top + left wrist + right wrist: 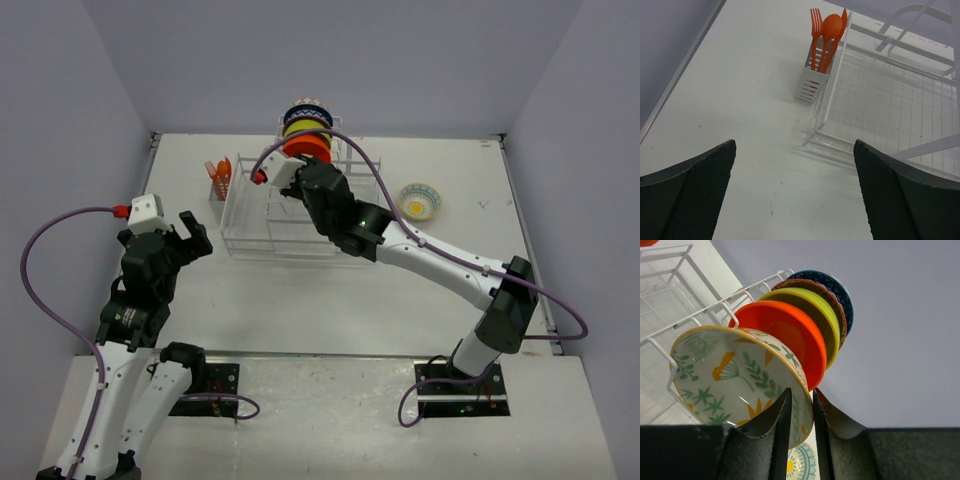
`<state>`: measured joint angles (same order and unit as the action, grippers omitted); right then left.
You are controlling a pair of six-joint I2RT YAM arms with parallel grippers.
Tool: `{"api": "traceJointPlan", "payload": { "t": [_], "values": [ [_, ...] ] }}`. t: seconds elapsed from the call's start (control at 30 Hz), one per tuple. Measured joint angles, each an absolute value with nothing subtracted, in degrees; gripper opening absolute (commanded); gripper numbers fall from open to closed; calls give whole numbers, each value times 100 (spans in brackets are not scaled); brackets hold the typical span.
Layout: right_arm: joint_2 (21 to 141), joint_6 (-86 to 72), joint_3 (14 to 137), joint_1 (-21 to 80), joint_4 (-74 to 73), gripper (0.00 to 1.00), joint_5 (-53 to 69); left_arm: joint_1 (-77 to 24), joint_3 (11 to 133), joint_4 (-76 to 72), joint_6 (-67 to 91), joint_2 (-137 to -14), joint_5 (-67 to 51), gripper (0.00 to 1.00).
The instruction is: Unload the bowls from the dish rack
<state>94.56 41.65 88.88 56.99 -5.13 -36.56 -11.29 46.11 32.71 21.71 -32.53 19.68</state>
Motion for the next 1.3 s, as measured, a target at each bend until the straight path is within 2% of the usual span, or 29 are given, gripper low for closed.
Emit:
{"api": "traceJointPlan", "payload": {
  "t": [0.37, 0.53, 0.6, 1.3],
  "values": [
    [9454, 4215, 8724, 5655, -161, 15, -3708, -1133, 4611, 3271, 2171, -3249, 1966, 100],
    [9415, 4309, 8534, 5655, 139, 7, -3806, -1135, 4611, 3271, 2171, -3249, 1966, 100],
    [9371, 4324, 8442, 5662, 187, 0, -3804, -1140, 4611, 3271, 2171, -3249, 1959, 100],
    [9258, 4471, 8221, 5699, 355, 0, -3782, -1140, 4611, 3271, 2171, -3223, 1946, 100]
  ]
}}
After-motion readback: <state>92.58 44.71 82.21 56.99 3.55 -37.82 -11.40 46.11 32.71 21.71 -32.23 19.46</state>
